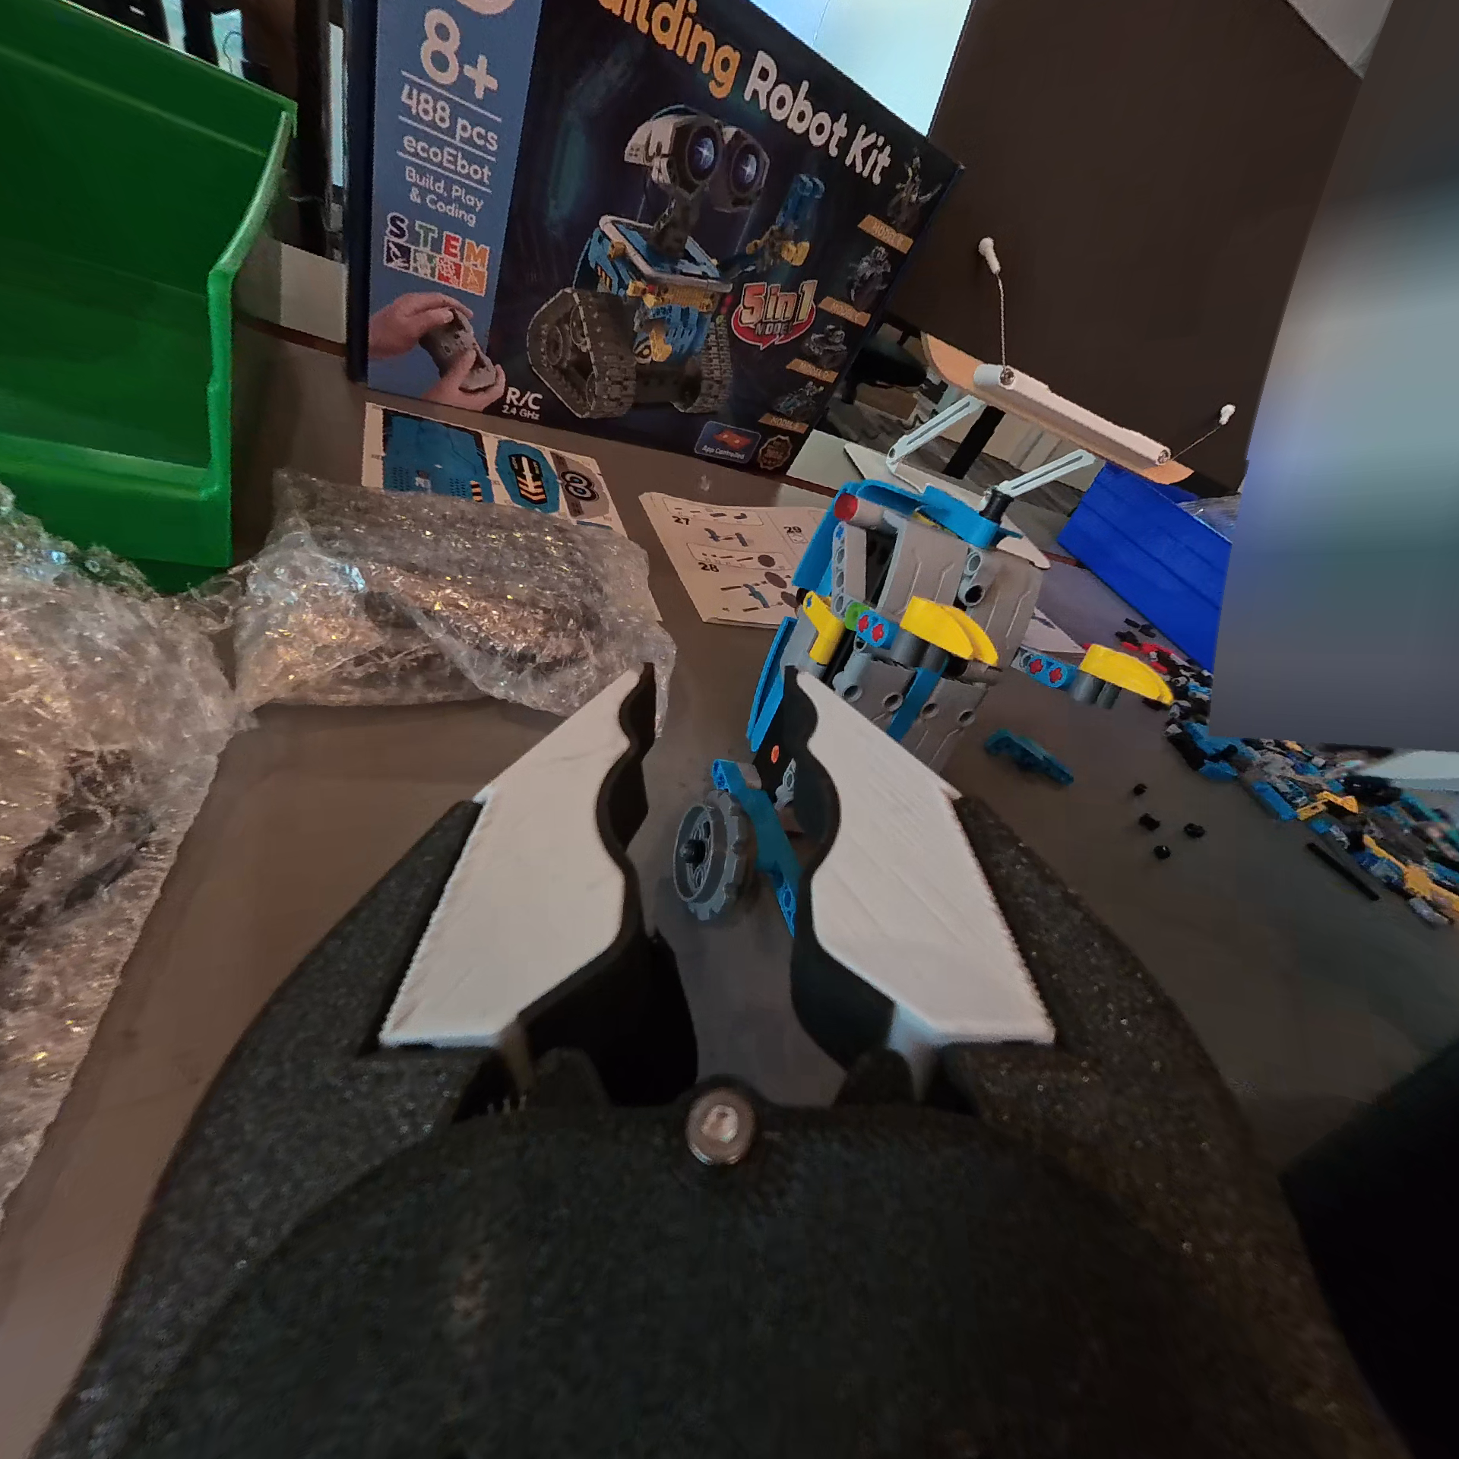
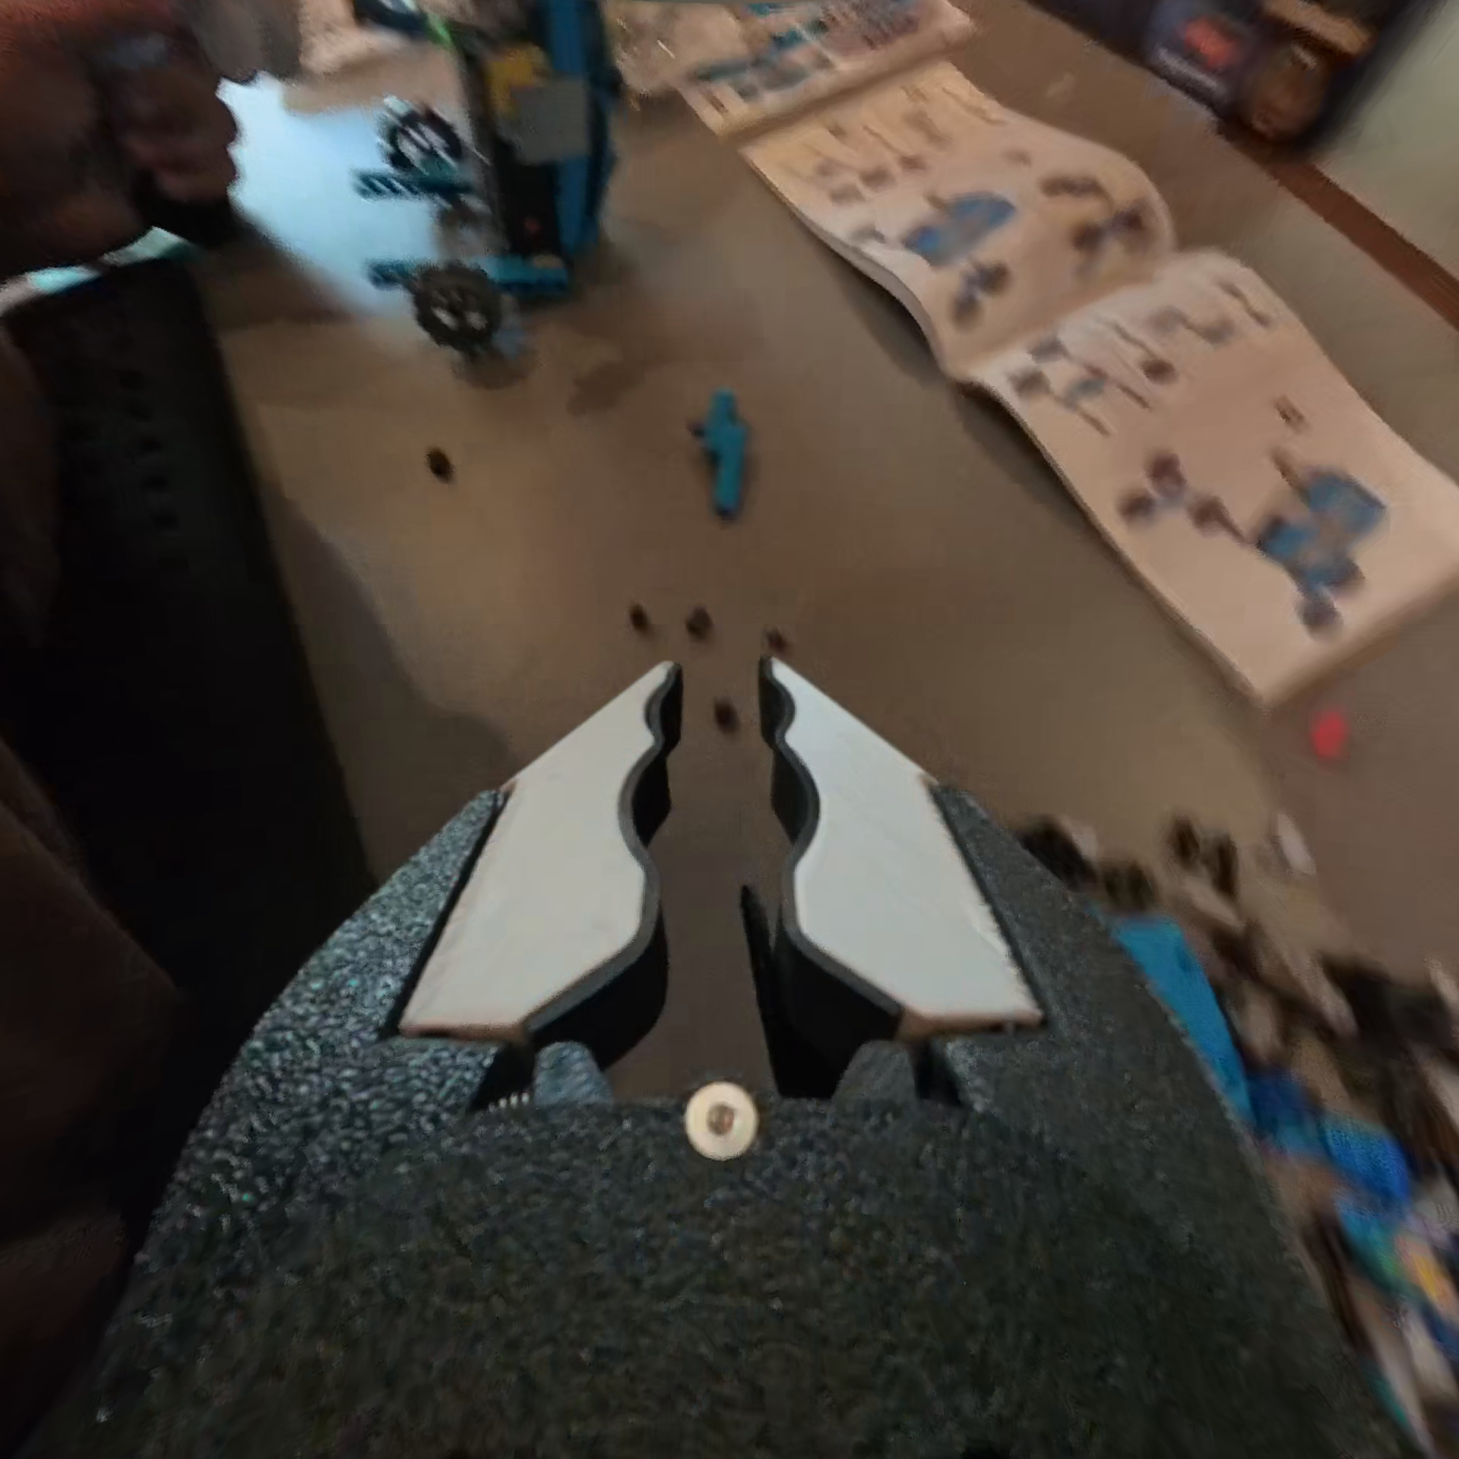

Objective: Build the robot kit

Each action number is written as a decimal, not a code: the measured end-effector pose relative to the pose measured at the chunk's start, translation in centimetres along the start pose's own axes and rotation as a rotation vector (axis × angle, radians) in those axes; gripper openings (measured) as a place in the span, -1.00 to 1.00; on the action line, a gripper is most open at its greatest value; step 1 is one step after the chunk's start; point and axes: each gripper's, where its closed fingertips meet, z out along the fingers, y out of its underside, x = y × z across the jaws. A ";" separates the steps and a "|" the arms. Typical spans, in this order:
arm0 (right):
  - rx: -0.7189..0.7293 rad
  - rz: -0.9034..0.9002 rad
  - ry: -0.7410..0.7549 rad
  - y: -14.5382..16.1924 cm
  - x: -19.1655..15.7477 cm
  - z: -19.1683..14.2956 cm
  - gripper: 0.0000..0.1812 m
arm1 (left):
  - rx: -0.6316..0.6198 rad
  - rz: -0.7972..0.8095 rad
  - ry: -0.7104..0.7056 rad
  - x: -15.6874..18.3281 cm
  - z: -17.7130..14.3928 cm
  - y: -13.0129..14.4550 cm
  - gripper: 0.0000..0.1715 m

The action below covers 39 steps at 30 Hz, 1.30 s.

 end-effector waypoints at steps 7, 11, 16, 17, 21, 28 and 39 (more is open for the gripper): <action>-0.229 0.180 0.436 10.2 4.7 -9.2 -0.71 | -0.028 0.019 -0.021 0.5 -0.3 0.6 -0.63; -0.203 0.238 0.414 12.5 4.0 -9.0 -0.71 | -0.037 0.056 -0.050 0.8 -0.6 0.9 -0.64; -0.191 0.239 0.353 12.7 2.9 -7.7 -0.71 | -0.066 0.150 -0.115 1.3 -0.1 1.5 -0.64; -0.190 0.237 0.336 12.6 2.6 -7.4 -0.72 | -0.075 0.177 -0.127 1.4 0.0 1.6 -0.64; -0.231 0.219 0.356 13.8 2.3 -8.0 -0.76 | -0.079 0.245 -0.164 1.5 -0.3 1.7 -0.65; -0.187 0.341 0.499 17.4 2.1 -14.5 -0.78 | -0.083 0.297 -0.179 1.7 -0.2 1.9 -0.65; 0.061 0.597 0.535 11.8 3.8 -9.4 -0.69 | -0.060 0.374 -0.180 2.5 -0.5 1.8 -0.65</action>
